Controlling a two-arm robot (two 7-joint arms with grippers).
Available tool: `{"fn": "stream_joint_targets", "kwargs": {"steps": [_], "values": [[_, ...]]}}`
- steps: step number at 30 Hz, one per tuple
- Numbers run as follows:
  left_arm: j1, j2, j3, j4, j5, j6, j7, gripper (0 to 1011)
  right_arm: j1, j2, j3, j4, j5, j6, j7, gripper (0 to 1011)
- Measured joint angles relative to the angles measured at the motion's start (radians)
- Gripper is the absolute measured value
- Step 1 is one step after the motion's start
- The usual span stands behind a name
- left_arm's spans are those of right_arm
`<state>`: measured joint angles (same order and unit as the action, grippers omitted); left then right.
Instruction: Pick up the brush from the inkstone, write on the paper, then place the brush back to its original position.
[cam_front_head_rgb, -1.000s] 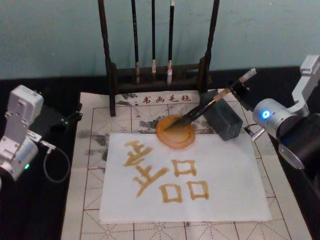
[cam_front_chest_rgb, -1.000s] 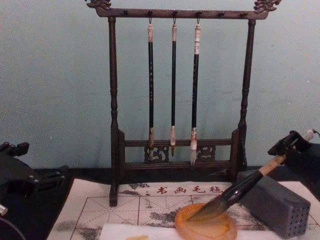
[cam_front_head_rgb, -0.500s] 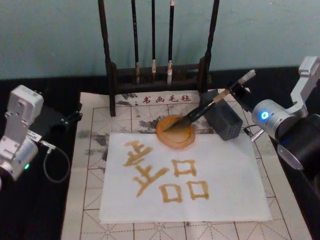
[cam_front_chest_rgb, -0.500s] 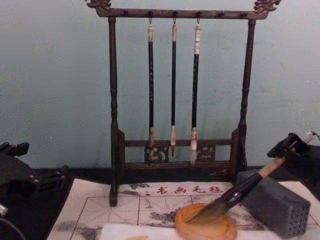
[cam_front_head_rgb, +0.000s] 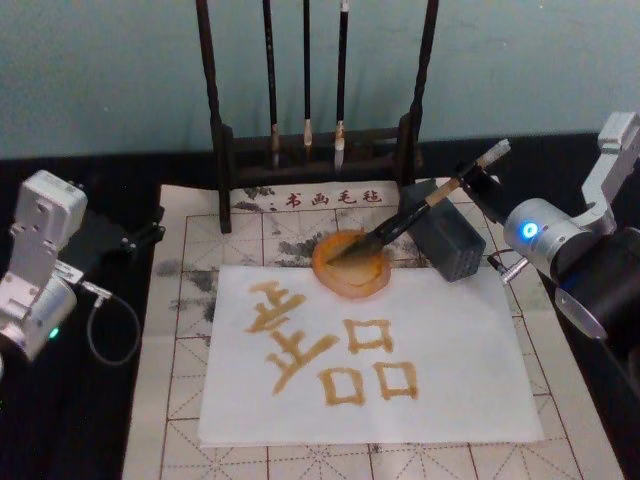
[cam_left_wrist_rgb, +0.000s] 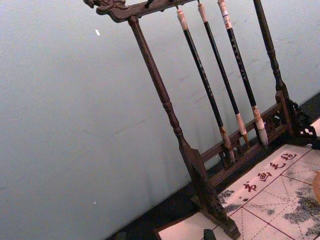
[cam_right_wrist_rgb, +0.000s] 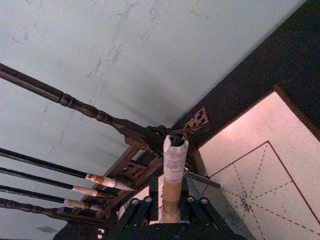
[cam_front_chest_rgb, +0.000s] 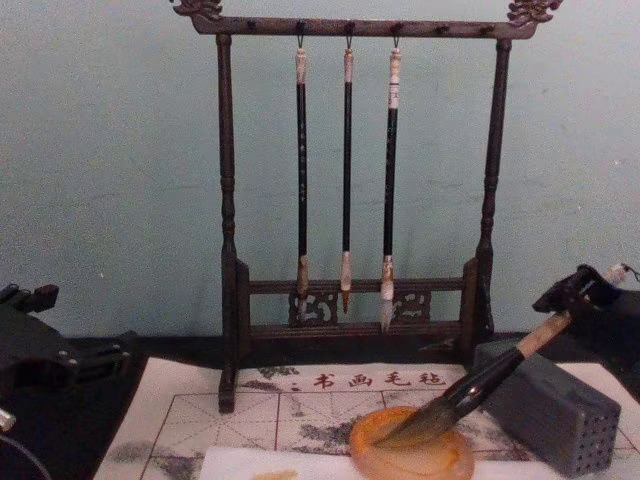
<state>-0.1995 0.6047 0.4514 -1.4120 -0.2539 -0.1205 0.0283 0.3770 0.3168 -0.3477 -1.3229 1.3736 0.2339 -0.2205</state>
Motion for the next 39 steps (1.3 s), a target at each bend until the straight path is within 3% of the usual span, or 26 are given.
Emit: {"fn": "stream_joint_targets", "kwargs": {"steps": [24,27,39], "values": [[0.000,0.000,0.000,0.000,0.000,0.000,0.000,1001,-0.001,0.000,0.001,-0.001,-0.001,0.001,0.001,951],[0.000,0.000,0.000,0.000,0.000,0.000,0.000,1001,-0.001,0.000,0.001,-0.001,-0.001,0.001,0.001,1002],[0.000,0.000,0.000,0.000,0.000,0.000,0.000,1001,-0.004,0.007,-0.002,-0.002,0.002,0.000,0.002,1002]]}}
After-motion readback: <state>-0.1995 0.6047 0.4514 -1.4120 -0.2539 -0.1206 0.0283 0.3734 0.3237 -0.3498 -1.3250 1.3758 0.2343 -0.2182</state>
